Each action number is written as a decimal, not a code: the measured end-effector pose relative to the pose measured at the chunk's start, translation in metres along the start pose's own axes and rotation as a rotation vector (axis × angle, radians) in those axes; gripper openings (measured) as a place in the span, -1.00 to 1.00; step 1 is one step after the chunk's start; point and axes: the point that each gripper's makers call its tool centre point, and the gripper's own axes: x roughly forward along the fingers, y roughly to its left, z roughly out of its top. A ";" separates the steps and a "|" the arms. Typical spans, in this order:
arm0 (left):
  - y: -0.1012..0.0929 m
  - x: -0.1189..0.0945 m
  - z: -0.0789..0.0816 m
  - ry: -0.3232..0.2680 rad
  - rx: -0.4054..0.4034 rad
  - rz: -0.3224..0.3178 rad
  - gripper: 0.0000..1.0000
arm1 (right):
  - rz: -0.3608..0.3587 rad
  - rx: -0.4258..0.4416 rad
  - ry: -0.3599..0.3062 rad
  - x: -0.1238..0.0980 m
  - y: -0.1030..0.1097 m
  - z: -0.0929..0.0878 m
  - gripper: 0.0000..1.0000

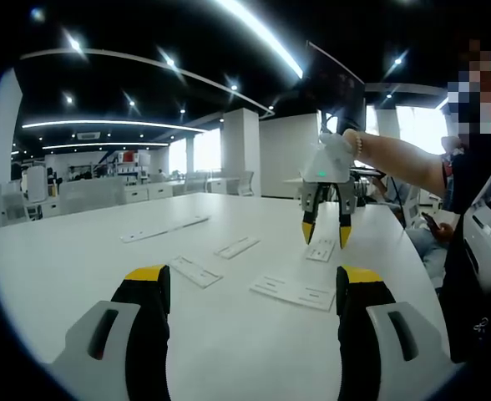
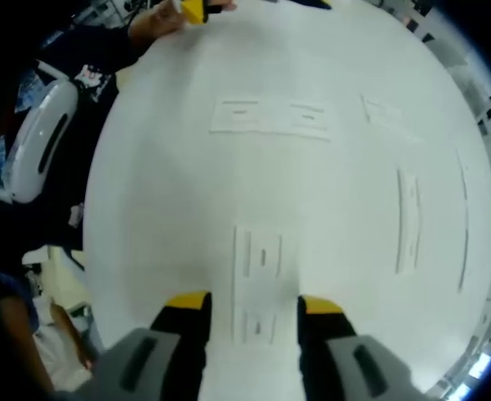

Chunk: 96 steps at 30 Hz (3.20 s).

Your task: Locate the socket holder cover, grip the socket holder cover, clip it into the socket holder slot.

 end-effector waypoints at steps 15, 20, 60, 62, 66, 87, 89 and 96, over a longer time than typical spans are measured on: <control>-0.002 0.001 -0.001 0.002 0.001 -0.008 0.61 | 0.004 -0.005 0.010 0.001 -0.002 -0.002 -0.27; -0.001 0.000 -0.001 0.002 0.003 -0.005 0.62 | 0.007 -0.005 0.012 0.002 -0.003 -0.002 -0.28; 0.001 0.001 -0.002 0.009 0.000 0.002 0.61 | -0.003 -0.031 -0.003 0.003 -0.004 -0.001 -0.35; 0.002 0.001 -0.003 0.010 -0.001 0.002 0.61 | -0.003 -0.031 -0.002 0.002 -0.004 -0.001 -0.35; 0.003 0.001 -0.003 0.012 -0.003 0.006 0.61 | -0.003 -0.032 -0.001 0.002 -0.004 -0.002 -0.35; 0.003 0.001 -0.003 0.018 -0.006 0.011 0.59 | -0.009 -0.017 -0.011 0.002 -0.004 -0.002 -0.34; 0.003 0.001 -0.004 0.018 -0.006 0.011 0.59 | -0.009 -0.019 -0.008 0.001 -0.004 -0.002 -0.34; 0.002 0.001 -0.005 0.022 -0.006 0.010 0.59 | -0.006 -0.025 0.002 0.001 -0.004 -0.001 -0.35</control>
